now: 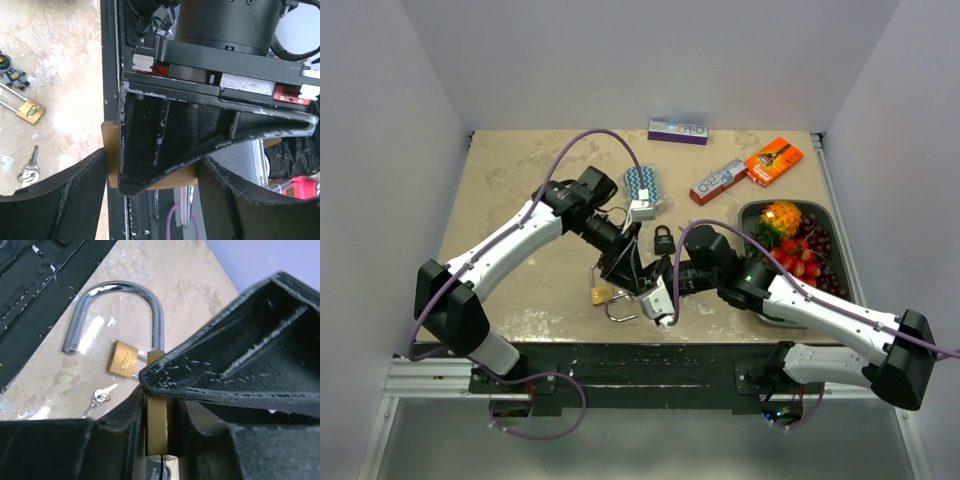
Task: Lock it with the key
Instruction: Lock the lock.
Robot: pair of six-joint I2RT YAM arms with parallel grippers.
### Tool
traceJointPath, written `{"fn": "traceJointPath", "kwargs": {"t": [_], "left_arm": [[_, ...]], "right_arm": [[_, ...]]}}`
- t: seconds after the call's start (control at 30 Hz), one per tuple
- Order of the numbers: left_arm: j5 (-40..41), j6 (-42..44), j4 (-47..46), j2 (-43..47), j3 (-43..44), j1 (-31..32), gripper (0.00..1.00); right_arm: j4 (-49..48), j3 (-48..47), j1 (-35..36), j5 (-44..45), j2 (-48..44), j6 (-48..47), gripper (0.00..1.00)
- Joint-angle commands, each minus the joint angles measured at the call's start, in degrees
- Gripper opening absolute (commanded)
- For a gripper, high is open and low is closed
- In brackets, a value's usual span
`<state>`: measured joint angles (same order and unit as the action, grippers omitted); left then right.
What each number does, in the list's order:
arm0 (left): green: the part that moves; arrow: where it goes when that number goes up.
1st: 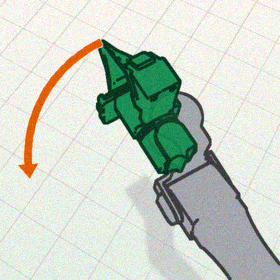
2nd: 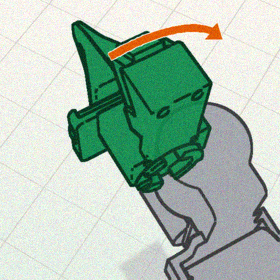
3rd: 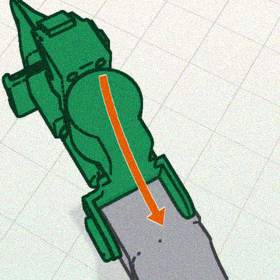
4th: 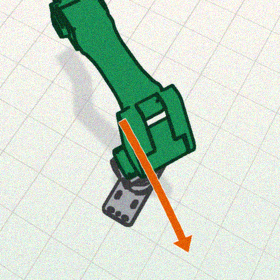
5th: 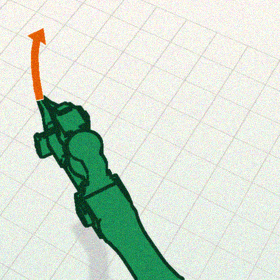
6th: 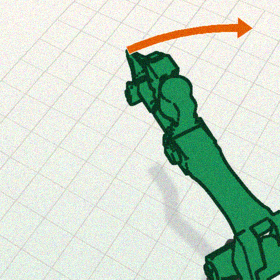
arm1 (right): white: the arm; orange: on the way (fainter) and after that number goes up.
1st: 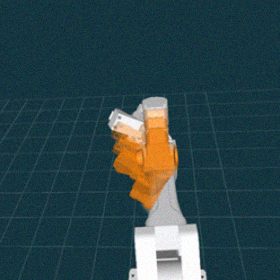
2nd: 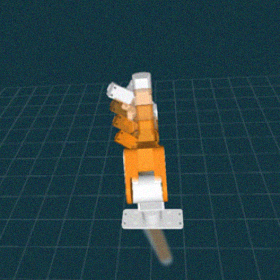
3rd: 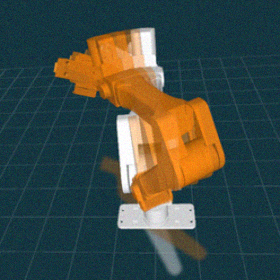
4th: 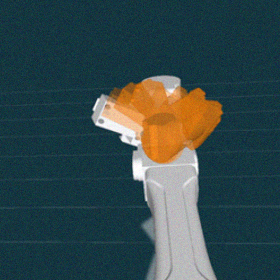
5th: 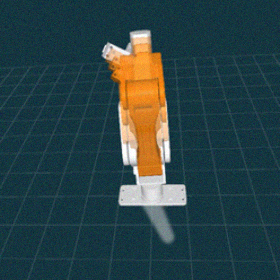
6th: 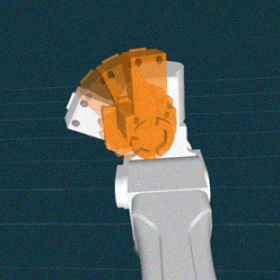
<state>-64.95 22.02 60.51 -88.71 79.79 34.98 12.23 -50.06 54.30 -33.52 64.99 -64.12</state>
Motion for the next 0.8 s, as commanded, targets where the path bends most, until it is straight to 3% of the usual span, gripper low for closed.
{"fn": "traceJointPath", "kwargs": {"t": [0.0, 0.03, 0.13, 0.17, 0.2, 0.23, 0.27, 0.37, 0.43, 0.53, 0.63, 0.77], "left_arm": [[-6.60, -1.89, -1.98, 1.87, 1.07, 0.79, 0.00], [-6.60, -1.89, -1.89, 1.70, 1.07, 0.79, 0.00], [-5.81, 0.03, -0.67, 1.34, 1.07, 0.70, 0.00], [-5.28, 1.61, 0.04, 1.00, 1.59, 0.61, 0.04], [-5.02, 2.14, 0.83, 0.99, 1.77, 0.18, 0.24], [-5.01, 2.41, 0.92, 0.99, 1.86, -1.39, 0.33], [-5.01, 2.93, 0.92, 1.51, 2.21, -2.80, 0.50], [-5.10, 3.03, -0.48, 3.35, 2.56, -11.40, 0.64], [-4.84, 4.86, -0.05, 4.33, 2.74, -17.98, 0.65], [-1.77, 10.22, 1.10, 7.22, 0.90, -22.31, 0.66], [0.61, 12.69, -0.30, 11.09, -3.93, -22.59, 0.66], [0.79, 12.70, -1.97, 14.78, -8.33, -22.59, 0.66]], "right_arm": [[0.17, -0.91, 0.63, 0.38, -0.65, -2.15, 0.13], [-0.18, -0.74, 0.54, 0.38, -1.09, -1.37, 0.03], [-1.24, -0.82, 0.63, 0.21, -1.79, 1.44, 0.00], [-0.98, -0.83, 0.63, 0.21, -1.97, 1.89, 0.00], [-0.80, -0.91, 0.72, 0.47, -2.15, 2.41, 0.00], [-1.06, -0.91, 0.63, 0.82, -2.50, 4.25, 0.00], [-1.41, -0.91, 0.63, 1.08, -2.76, 5.57, 0.00], [-1.95, -2.05, 0.63, 3.36, -2.77, 12.94, 0.00], [-2.21, -3.28, 0.28, 4.68, -2.50, 19.34, 0.00], [-2.82, -4.86, -1.83, 3.82, -1.54, 29.96, 0.00], [-2.56, -7.50, -5.52, 0.66, 0.48, 40.87, 0.00], [-3.53, -8.12, -7.63, -1.81, 1.02, 47.24, 0.00]]}}
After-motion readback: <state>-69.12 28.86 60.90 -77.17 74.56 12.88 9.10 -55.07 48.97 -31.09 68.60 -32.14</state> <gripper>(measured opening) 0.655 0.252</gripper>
